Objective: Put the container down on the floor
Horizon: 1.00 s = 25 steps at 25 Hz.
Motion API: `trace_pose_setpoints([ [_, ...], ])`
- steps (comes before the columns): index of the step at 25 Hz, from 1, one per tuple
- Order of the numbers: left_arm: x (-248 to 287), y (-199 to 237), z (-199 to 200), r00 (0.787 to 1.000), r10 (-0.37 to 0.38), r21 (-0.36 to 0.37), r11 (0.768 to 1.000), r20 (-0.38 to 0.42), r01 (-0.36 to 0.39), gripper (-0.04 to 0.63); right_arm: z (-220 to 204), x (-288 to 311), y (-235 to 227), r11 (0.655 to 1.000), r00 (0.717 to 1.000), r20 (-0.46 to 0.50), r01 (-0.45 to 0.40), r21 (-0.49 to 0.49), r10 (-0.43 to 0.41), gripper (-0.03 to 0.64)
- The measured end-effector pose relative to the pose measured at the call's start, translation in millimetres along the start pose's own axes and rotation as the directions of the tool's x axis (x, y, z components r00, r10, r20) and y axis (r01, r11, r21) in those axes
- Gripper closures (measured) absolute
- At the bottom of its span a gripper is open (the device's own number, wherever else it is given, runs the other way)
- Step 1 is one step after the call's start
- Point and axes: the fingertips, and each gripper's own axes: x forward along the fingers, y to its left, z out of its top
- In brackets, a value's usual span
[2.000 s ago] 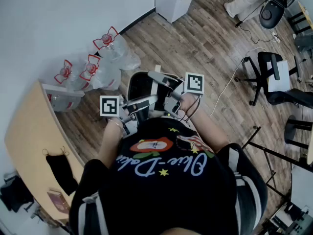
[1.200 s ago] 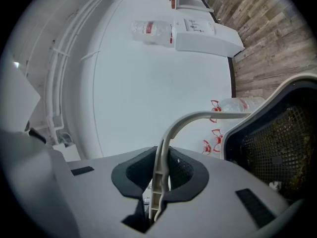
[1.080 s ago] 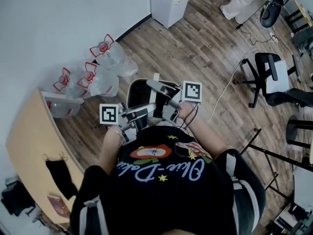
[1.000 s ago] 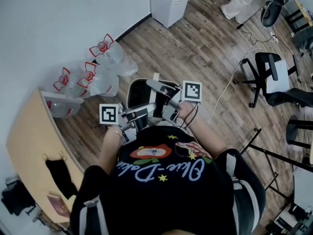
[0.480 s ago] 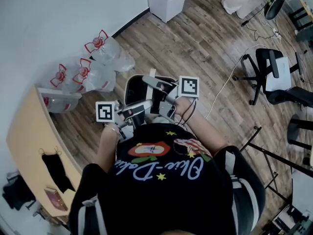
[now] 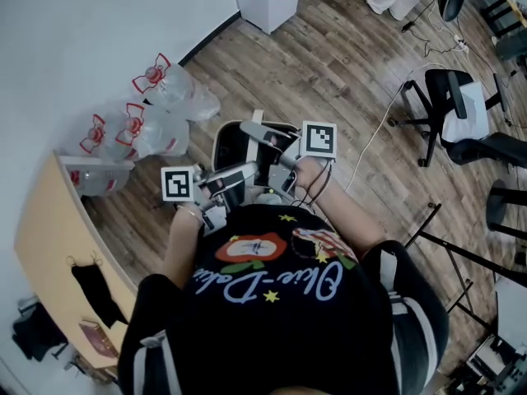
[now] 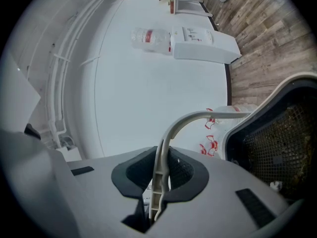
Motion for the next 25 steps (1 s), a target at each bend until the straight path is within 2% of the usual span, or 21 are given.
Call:
trace_pose_setpoints([
  [11, 19, 8, 28, 0.998, -0.022, -0.012, 1.000, -0.055, 0.021, 0.548, 36, 4, -3, 1.000, 0.998, 0.057, 0.022, -0.004, -0.022, 0.575],
  [22, 22, 21, 97, 0.996, -0.041, -0.023, 0.999, -0.083, 0.039, 0.548, 90, 48, -9, 0.999, 0.995, 0.082, 0.050, -0.009, -0.049, 0.575],
  [25, 23, 23, 103, 0.995, -0.037, -0.019, 0.999, -0.091, 0.035, 0.548, 96, 51, -10, 0.998, 0.995, 0.085, 0.053, -0.017, -0.052, 0.575],
])
